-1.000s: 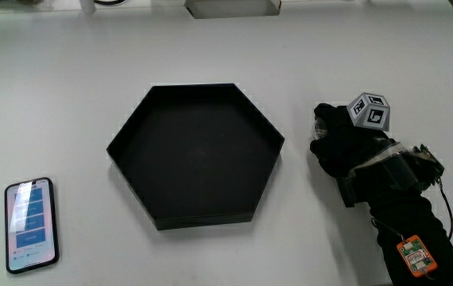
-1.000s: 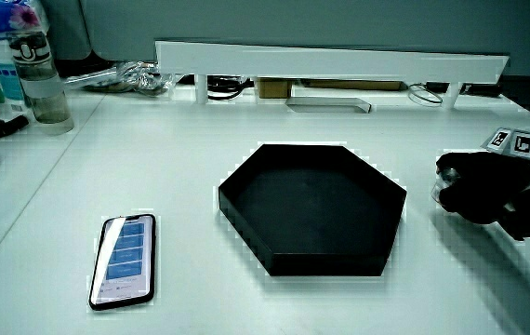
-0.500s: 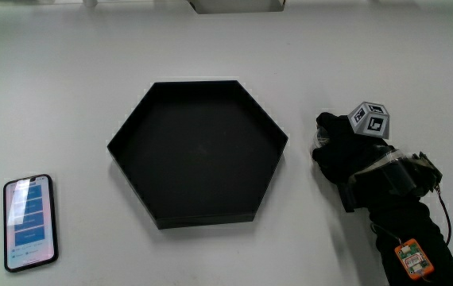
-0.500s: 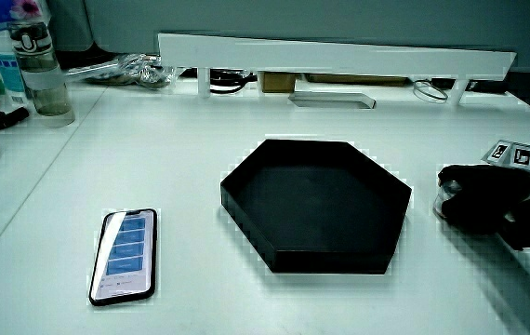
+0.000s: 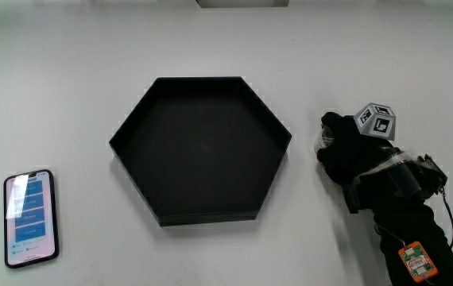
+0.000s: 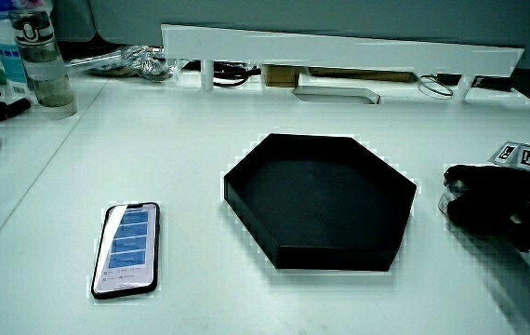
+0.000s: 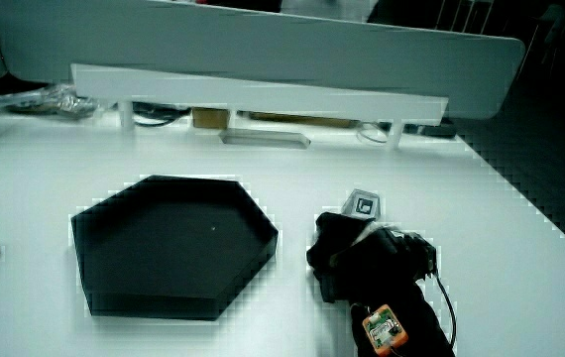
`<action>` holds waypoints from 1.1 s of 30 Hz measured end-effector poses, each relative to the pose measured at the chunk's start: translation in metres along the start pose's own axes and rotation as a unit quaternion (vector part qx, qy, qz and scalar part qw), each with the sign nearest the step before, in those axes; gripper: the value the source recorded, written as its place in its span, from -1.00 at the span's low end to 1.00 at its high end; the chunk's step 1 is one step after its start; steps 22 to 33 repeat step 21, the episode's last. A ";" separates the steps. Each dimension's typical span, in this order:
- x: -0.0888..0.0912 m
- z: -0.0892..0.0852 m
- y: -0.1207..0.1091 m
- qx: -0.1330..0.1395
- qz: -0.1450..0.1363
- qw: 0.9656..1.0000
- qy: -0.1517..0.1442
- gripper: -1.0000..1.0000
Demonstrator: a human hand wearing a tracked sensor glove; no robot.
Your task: Place paper clip on desk
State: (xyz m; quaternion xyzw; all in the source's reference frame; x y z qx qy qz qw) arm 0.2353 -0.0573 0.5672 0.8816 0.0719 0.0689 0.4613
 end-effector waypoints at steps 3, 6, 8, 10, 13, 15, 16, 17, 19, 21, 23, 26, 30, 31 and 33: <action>-0.001 -0.003 0.001 -0.023 -0.002 1.000 0.006 -0.36; 0.000 -0.006 0.004 -0.035 -0.007 0.999 -0.010 -0.64; 0.002 -0.011 0.009 -0.074 -0.011 0.997 -0.001 -0.82; 0.003 -0.011 0.008 -0.087 -0.003 0.996 0.003 -1.00; 0.009 -0.002 0.001 -0.014 0.003 1.000 -0.001 -1.00; 0.011 0.011 -0.011 0.035 0.015 0.999 0.030 -1.00; 0.016 0.015 -0.011 0.055 0.001 0.998 0.029 -1.00; 0.016 0.020 -0.016 0.060 0.006 0.997 0.048 -1.00; 0.016 0.028 -0.023 0.061 0.008 0.997 0.055 -1.00; 0.017 0.031 -0.023 0.072 0.008 0.996 0.050 -1.00; 0.017 0.031 -0.023 0.072 0.008 0.996 0.050 -1.00; 0.017 0.031 -0.023 0.072 0.008 0.996 0.050 -1.00; 0.017 0.031 -0.023 0.072 0.008 0.996 0.050 -1.00; 0.017 0.031 -0.023 0.072 0.008 0.996 0.050 -1.00; 0.017 0.031 -0.023 0.072 0.008 0.996 0.050 -1.00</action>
